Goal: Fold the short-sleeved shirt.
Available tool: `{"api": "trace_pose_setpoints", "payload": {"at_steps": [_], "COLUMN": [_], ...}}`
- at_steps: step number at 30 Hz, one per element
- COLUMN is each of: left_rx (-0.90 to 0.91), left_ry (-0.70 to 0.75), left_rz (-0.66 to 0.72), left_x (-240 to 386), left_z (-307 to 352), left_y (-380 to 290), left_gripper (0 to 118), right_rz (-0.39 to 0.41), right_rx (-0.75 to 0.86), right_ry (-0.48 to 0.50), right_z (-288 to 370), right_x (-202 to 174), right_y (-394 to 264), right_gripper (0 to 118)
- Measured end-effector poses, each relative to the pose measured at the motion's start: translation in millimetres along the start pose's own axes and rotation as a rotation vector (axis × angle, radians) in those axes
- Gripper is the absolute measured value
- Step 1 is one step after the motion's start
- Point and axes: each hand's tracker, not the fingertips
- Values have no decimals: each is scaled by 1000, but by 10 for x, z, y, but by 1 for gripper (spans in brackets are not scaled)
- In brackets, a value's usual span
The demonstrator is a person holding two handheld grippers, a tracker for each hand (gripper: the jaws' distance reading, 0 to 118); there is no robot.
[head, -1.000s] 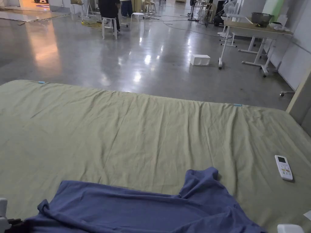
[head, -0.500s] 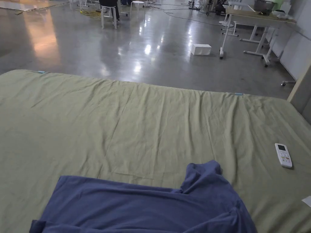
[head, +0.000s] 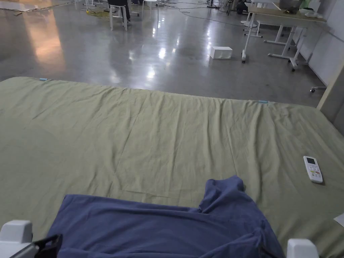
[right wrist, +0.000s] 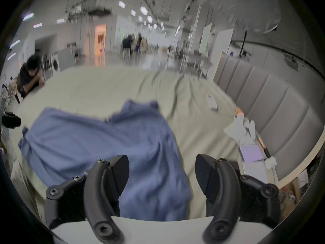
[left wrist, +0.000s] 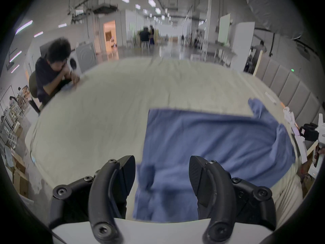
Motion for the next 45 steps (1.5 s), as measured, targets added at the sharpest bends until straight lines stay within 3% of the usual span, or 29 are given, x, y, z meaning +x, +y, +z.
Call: {"api": "trace_pose_setpoints", "payload": {"at_steps": [6, 8, 11, 13, 19, 25, 35, 36, 40, 45], "left_rx": [273, 332, 396, 414, 417, 247, -168, -180, -297, -377], "left_ry": [53, 62, 52, 69, 49, 42, 15, 18, 6, 18], "left_rz": [-3, 17, 14, -4, -29, 9, 46, 52, 40, 21], "left_x": [506, 643, 719, 807, 784, 428, -91, -111, -120, -53], "left_z": [187, 276, 302, 328, 266, -164, -1455, -1540, -1876, -2168], "left_y": [350, 441, 515, 540, 527, 581, 891, 903, 966, 971], "left_gripper": [64, 56, 15, 6, 4, 4, 4, 7, 59, 62], "right_rz": [-100, -96, -61, -89, -69, -81, -53, -51, -45, -47], "right_rx": [261, 327, 419, 414, 459, 411, 300, 290, 234, 180], "right_ry": [-4, -7, -23, -14, -17, 9, -9, -14, -29, -42], "right_z": [73, 97, 137, 127, 60, -118, -500, -515, -629, -714], "right_x": [-310, -410, -532, -585, -699, -721, -653, -644, -582, -522], "right_y": [434, 535, 667, 707, 794, 798, 640, 629, 536, 439], "right_gripper": [80, 61, 30, 15, 1, 1, 1, 1, 1, 1]}}
